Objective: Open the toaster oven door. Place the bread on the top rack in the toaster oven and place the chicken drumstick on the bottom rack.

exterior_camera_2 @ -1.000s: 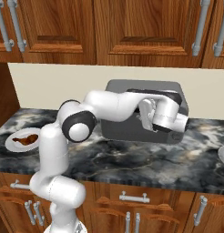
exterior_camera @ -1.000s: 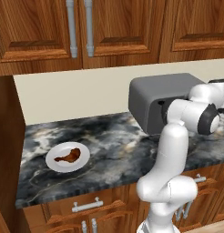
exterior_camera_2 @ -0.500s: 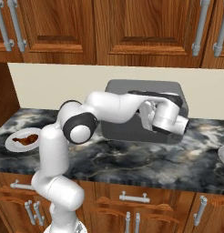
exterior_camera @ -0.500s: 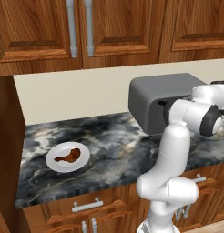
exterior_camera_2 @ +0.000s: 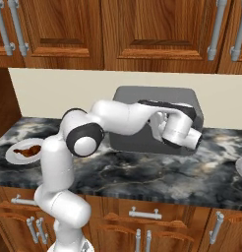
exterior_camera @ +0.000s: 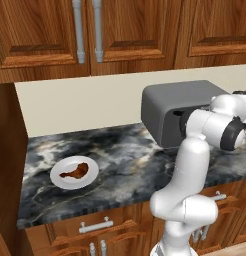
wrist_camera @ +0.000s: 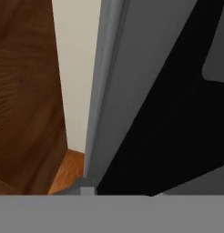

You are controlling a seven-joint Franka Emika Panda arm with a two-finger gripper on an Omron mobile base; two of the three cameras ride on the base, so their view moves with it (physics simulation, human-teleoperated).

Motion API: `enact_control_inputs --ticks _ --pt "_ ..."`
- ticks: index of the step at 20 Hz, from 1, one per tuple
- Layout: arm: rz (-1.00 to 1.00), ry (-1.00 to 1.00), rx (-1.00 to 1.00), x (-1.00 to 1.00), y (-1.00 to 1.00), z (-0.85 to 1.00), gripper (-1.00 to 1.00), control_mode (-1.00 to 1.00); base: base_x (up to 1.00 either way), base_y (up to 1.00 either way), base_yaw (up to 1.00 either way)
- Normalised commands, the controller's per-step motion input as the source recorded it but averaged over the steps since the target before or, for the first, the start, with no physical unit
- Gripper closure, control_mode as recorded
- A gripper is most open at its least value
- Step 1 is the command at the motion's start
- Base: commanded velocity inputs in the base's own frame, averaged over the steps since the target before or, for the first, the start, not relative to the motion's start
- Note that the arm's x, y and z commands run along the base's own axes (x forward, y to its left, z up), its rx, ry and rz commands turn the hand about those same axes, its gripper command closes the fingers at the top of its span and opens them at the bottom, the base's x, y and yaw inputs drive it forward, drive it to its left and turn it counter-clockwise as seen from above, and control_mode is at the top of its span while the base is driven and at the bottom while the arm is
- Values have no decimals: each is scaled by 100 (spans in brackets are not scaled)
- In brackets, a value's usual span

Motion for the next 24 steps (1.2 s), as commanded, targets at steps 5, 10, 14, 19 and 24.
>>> enact_control_inputs --ticks 5,10,14,19,24 --pt "-5 -9 9 30 11 33 100 -100 0 0 0" --pt "-5 -14 16 21 6 36 100 -100 0 0 0" --pt "-6 -11 10 18 2 37 100 -100 0 0 0" --pt "-4 -12 13 14 0 39 100 -100 0 0 0" --pt "-3 -12 12 8 0 42 100 -100 0 0 0"
